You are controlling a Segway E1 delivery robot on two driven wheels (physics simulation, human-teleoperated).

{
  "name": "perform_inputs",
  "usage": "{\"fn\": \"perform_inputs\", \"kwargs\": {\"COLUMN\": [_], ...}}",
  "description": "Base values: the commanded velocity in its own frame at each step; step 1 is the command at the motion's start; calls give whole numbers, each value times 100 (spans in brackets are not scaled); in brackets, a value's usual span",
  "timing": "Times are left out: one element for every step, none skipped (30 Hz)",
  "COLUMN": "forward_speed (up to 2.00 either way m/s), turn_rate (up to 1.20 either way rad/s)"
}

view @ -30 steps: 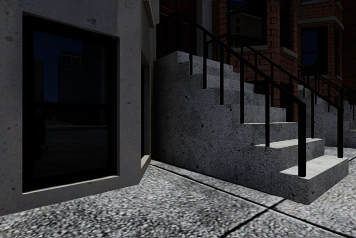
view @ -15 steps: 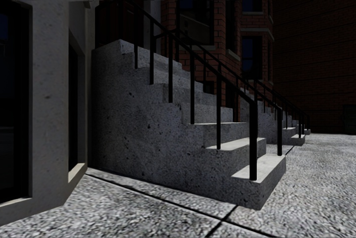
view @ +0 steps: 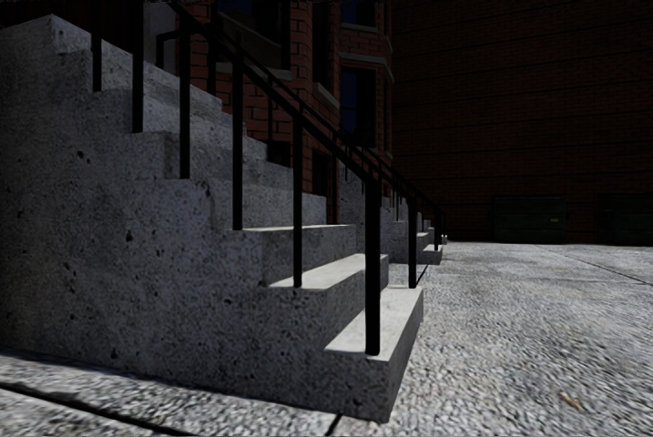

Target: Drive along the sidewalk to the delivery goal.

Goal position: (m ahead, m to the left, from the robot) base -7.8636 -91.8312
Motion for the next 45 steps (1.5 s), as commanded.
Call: {"fn": "perform_inputs", "kwargs": {"forward_speed": [43,3,0,0,0,0,0,0,0,0,0,0,0,0,0,0,0,0,0,0,0,0,0,0,-4,-7,-7,-9,-23,-40,-40,-44,-44,-44,-44,-44,-44,-44,-44,-44,-44,-44,-44,-44,-44], "turn_rate": [-59,-47,0,0,0,0,0,0,0,0,0,0,0,0,0,0,0,0,0,-1,-13,-19,-19,-23,-26,-33,-33,-37,-39,-40,-40,-40,-40,-41,-46,-47,-47,-48,-48,-48,-48,-48,-48,-48,-48]}}
